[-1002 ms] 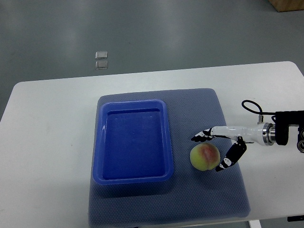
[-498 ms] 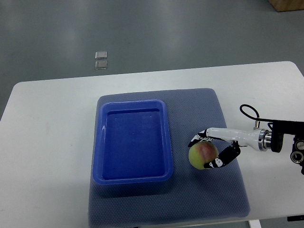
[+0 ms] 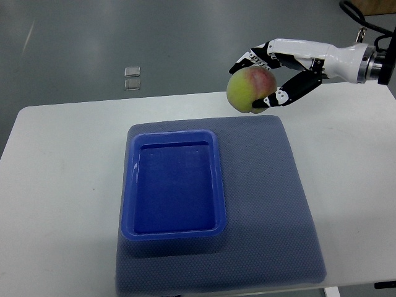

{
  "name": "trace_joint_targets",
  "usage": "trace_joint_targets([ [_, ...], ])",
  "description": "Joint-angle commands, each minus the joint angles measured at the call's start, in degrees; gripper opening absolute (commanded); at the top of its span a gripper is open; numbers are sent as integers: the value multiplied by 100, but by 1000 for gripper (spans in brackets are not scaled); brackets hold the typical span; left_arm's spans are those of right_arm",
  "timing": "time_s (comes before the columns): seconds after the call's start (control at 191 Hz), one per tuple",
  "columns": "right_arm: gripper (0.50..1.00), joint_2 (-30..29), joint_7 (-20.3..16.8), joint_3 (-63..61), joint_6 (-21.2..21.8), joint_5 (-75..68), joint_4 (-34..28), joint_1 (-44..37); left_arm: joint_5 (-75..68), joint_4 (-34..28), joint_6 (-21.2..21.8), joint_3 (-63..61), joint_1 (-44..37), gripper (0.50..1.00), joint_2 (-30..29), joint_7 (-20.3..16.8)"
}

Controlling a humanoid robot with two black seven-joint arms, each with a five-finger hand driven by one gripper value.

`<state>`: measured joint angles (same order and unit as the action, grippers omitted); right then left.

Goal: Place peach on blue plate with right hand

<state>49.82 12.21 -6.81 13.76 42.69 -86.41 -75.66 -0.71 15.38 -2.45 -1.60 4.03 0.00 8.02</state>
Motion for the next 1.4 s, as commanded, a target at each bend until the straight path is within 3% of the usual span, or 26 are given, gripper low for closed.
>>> trace_joint_targets([
  [0.0, 521, -665, -8, 391, -75, -33, 396, -212, 0, -8, -18, 2, 1, 1000, 0, -3],
  [0.079, 523, -1307, -8, 646, -180, 11, 739, -194, 0, 0, -36, 2, 1, 1000, 0, -3],
  [0.126, 523, -1308, -8, 646, -180, 11, 739, -194, 0, 0, -36, 2, 1, 1000, 0, -3],
  [0.131, 523, -1734, -8, 785, -294, 29, 1035, -168, 0, 0, -45, 2, 1, 1000, 0, 6],
  [0.373, 533, -3566, -17, 1103, -593, 231, 2303, 280, 9, -26, -45, 2, 1, 1000, 0, -3],
  [0.425, 533, -3567, -17, 1103, -594, 231, 2304, 280, 9, -26, -45, 2, 1, 1000, 0, -3],
  [0.43, 533, -3880, -17, 1225, -663, 414, 2608, 402, 9, -43, -45, 2, -8, 1000, 0, -3],
  [0.514, 539, -4278, -17, 1305, -752, 714, 2919, 632, 9, -52, -45, 2, -8, 1000, 0, -3],
  [0.567, 539, -4279, -17, 1305, -752, 715, 2919, 632, 9, -52, -45, 2, -8, 1000, 0, -3],
  [0.603, 568, -4525, -17, 1314, -822, 960, 3112, 843, 9, -53, -45, 2, -8, 1000, 0, -3],
  [0.666, 570, -4674, -8, 1305, -831, 1057, 3270, 983, 9, -44, -45, 2, -8, 1000, 0, -3],
  [0.913, 584, -4789, -8, 1314, -892, 1198, 3517, 1133, 9, -52, -45, 10, -8, 1000, 0, 6],
  [0.918, 665, -4762, -8, 1305, -884, 1198, 3517, 1124, 9, -52, -45, 2, -8, 1000, 0, -3],
  [0.944, 742, -4736, -8, 1305, -875, 1198, 3517, 1124, 9, -52, -45, 2, -8, 1000, 0, -3],
  [0.95, 784, -4727, -8, 1305, -866, 1198, 3517, 1115, 9, -52, -45, 2, -8, 1000, 0, -3],
  [0.96, 785, -4727, -8, 1305, -866, 1198, 3517, 1115, 9, -52, -45, 2, -8, 1000, 0, -3],
  [0.965, 823, -4710, -8, 1305, -866, 1198, 3517, 1115, 9, -52, -45, 10, -8, 1000, 0, -3],
  [0.976, 850, -4701, -8, 1305, -857, 1198, 3517, 1115, 9, -52, -45, 2, -8, 1000, 0, -3],
  [1.007, 887, -4683, -8, 1296, -831, 1189, 3517, 1098, 9, -52, -45, 2, -8, 1000, 0, 6],
  [1.055, 887, -4683, -8, 1296, -831, 1189, 3517, 1098, 9, -52, -45, 2, -8, 1000, 0, 6],
  [1.06, 911, -4613, -8, 1296, -805, 1163, 3499, 1072, 9, -44, -45, 2, 1, 1000, 0, -3],
  [1.081, 930, -4551, -8, 1288, -787, 1154, 3482, 1054, 9, -44, -45, 2, -8, 1000, 0, -3],
  [1.18, 932, -4419, -8, 1252, -673, 1136, 3438, 1036, 9, -44, -45, 2, -8, 1000, 0, 6],
  [1.186, 932, -4315, -8, 1209, -516, 1128, 3385, 975, 9, -52, -45, 2, -8, 1000, 0, -3],
  [1.238, 932, -4191, -8, 1156, -392, 1093, 3332, 852, 9, -52, -45, 2, 1, 1000, 0, -3],
  [1.396, 932, -3646, 18, 514, -295, 1031, 3271, 641, 9, -44, -45, 2, -8, 1000, 0, -3],
])
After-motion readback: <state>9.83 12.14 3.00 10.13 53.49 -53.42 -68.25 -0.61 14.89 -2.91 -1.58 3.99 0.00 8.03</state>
